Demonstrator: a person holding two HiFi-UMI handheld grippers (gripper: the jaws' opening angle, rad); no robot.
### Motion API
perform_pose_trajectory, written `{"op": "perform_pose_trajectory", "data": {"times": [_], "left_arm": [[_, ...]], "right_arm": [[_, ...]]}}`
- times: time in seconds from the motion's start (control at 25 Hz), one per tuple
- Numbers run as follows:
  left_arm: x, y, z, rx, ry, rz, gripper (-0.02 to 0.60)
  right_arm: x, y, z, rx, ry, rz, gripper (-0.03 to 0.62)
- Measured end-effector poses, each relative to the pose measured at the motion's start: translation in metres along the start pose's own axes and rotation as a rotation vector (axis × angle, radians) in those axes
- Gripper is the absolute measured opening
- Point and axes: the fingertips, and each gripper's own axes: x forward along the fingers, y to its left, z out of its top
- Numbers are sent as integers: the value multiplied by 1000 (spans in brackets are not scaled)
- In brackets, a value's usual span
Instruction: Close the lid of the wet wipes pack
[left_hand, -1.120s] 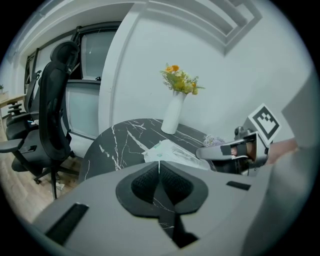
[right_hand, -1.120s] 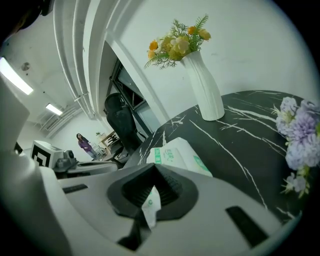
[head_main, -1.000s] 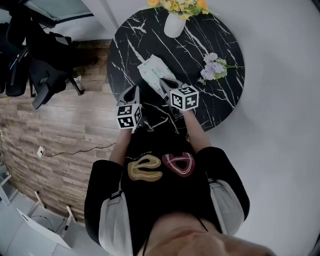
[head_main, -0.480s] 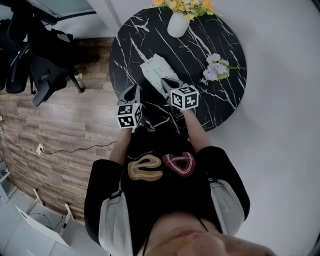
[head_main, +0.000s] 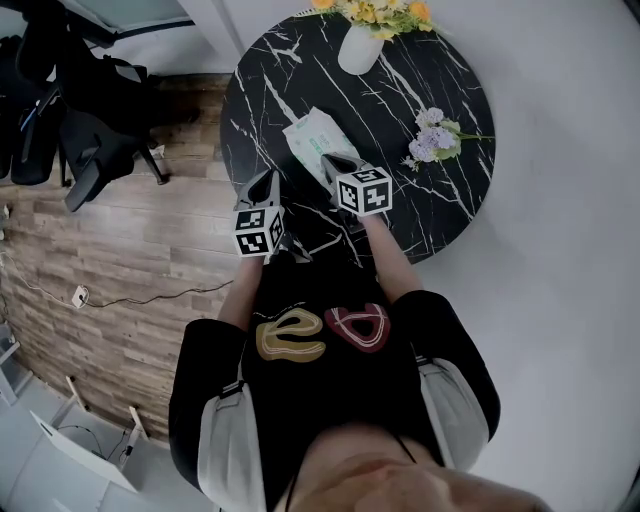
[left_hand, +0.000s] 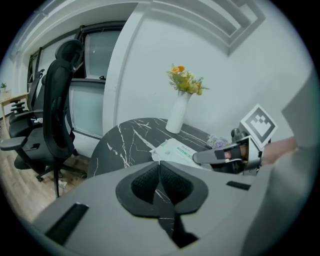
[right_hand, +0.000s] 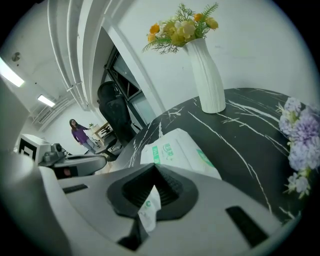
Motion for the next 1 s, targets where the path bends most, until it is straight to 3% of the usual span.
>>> {"op": "perform_pose_trajectory", "data": {"times": [0.28, 0.64, 1.0], "left_arm": [[2, 0, -1, 3, 4, -14, 21], [4, -1, -4, 1, 9, -21, 21], [1, 4, -6, -8, 10, -18, 21]], "right_arm": [[6, 2, 0, -72, 73, -52, 11], [13, 7, 4, -138, 136, -57, 11], [19, 5, -1, -147, 181, -88, 11]]}}
